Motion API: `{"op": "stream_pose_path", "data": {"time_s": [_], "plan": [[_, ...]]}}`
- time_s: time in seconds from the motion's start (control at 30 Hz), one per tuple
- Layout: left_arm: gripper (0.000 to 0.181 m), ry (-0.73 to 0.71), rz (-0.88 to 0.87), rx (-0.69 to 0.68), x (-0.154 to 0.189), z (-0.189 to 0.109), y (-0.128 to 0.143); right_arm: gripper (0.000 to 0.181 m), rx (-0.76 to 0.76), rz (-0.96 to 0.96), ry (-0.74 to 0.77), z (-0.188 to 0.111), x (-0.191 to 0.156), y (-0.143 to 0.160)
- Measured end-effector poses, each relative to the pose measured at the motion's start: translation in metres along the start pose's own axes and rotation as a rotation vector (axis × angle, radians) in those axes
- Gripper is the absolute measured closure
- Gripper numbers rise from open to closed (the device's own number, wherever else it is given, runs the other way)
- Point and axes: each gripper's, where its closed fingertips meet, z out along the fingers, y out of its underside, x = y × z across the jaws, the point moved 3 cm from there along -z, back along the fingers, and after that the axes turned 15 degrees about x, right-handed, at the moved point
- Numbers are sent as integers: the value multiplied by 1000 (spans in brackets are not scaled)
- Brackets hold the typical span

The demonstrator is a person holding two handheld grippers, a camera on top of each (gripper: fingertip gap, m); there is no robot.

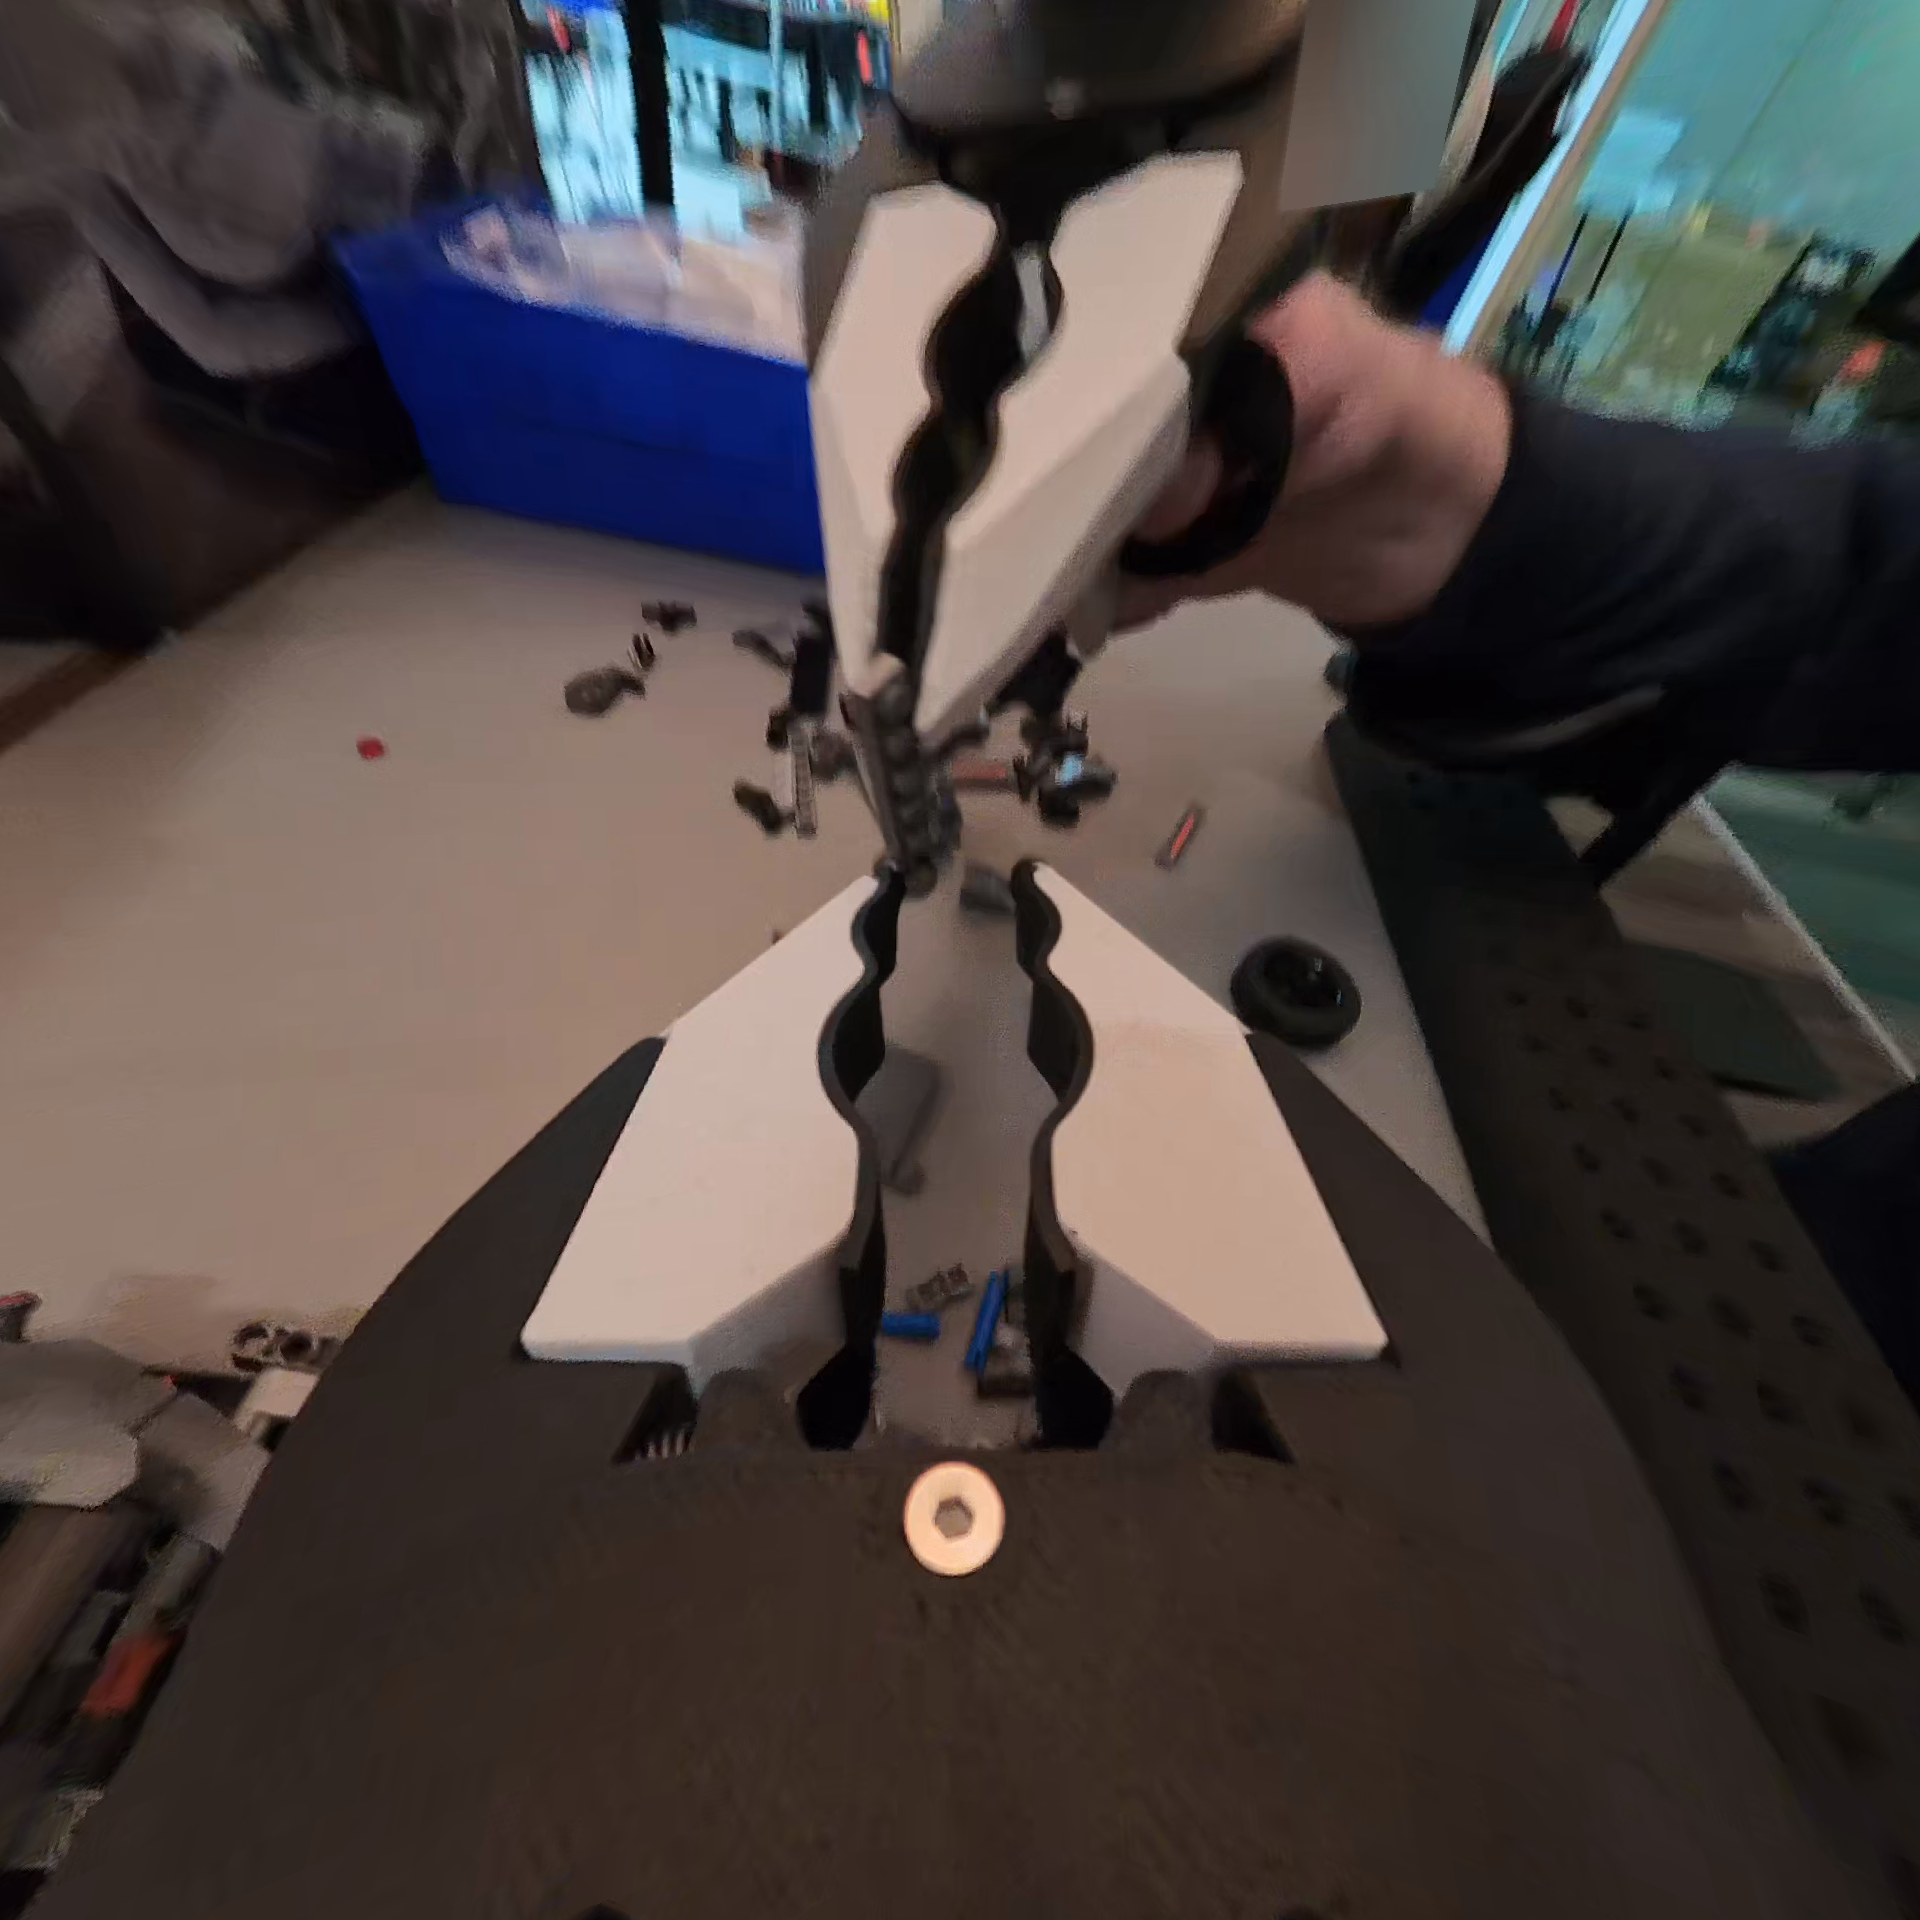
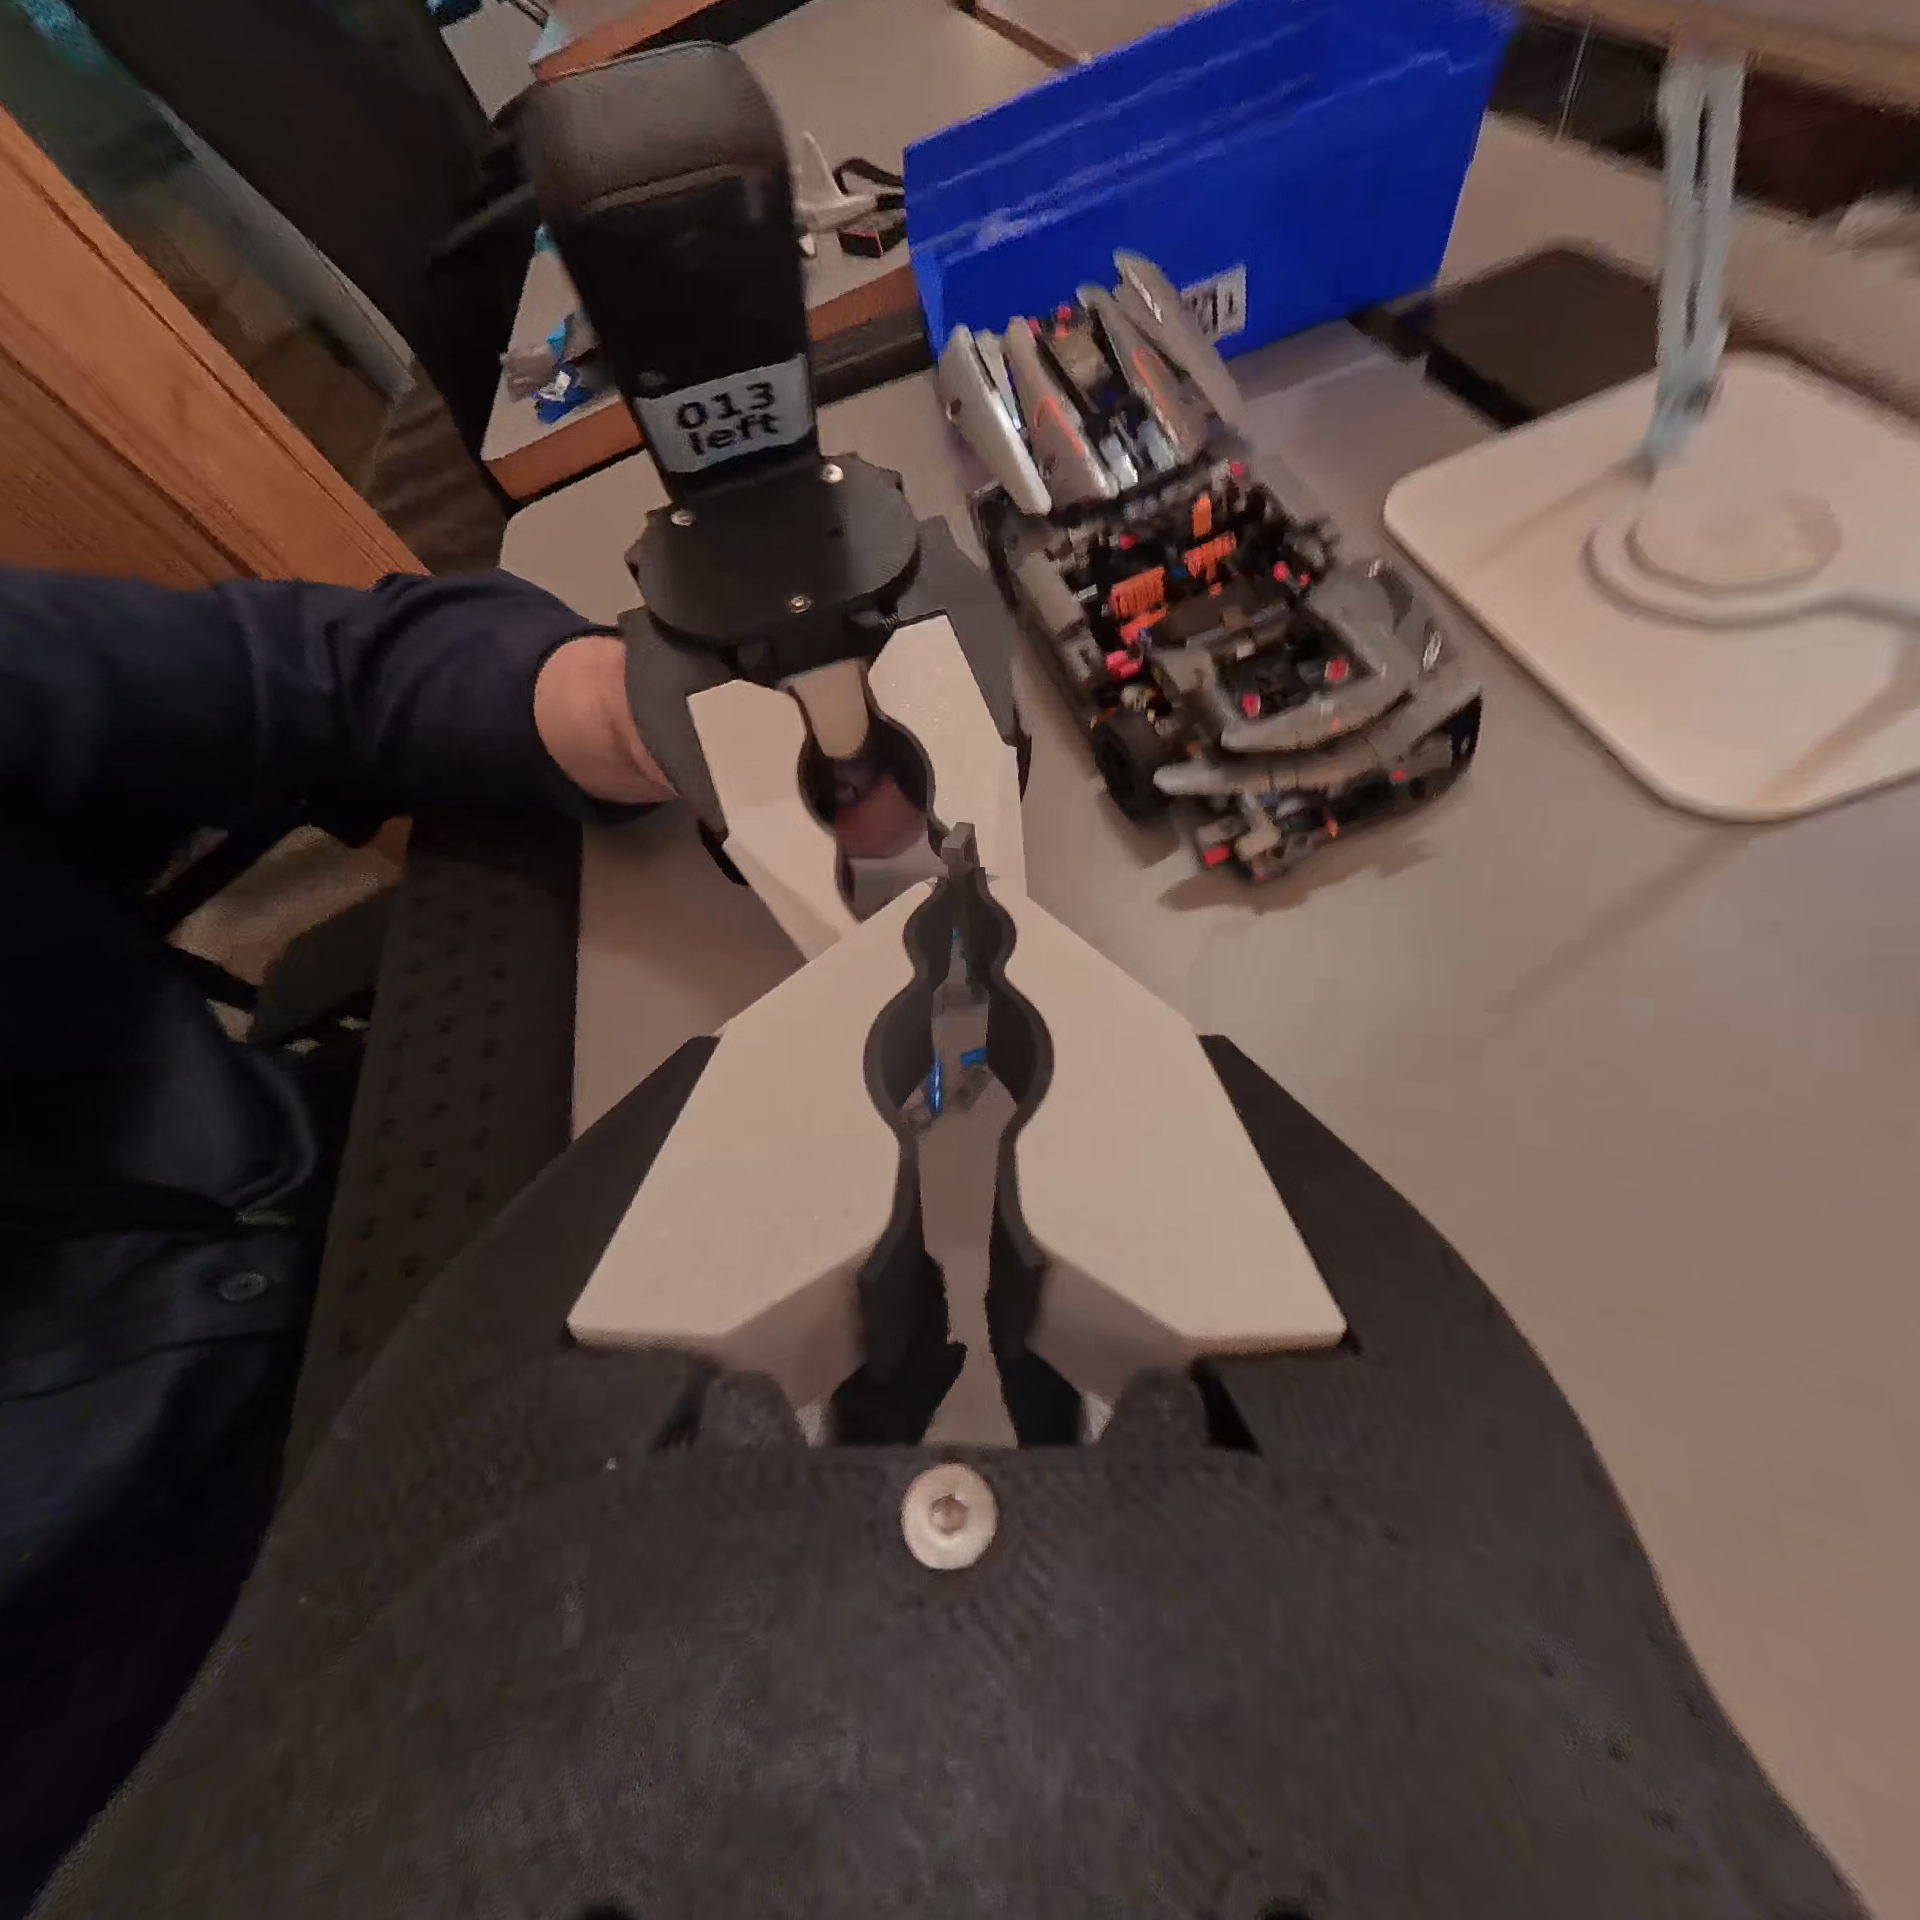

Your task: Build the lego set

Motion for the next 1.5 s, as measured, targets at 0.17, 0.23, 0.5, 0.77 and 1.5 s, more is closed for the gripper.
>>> {"op": "stream_pose_path", "data": {"time_s": [0.17, 0.23, 0.5, 0.77, 1.5], "plan": [[133, -42, 129, -317, -11, 10, 49, 181, -142, 150, 142, -13, 49, 39], [128, -51, 227, -443, -18, 12, 68, 181, -176, 193, 154, -15, 58, 50], [136, -13, 301, -591, -19, 25, 89, 181, -221, 258, 126, -15, 57, 62], [149, -26, 294, -589, -24, 20, 88, 181, -288, 313, 95, -14, 56, 80], [150, 76, 261, -470, -17, 10, 70, 181, -467, 279, 88, -3, 54, 115]]}}
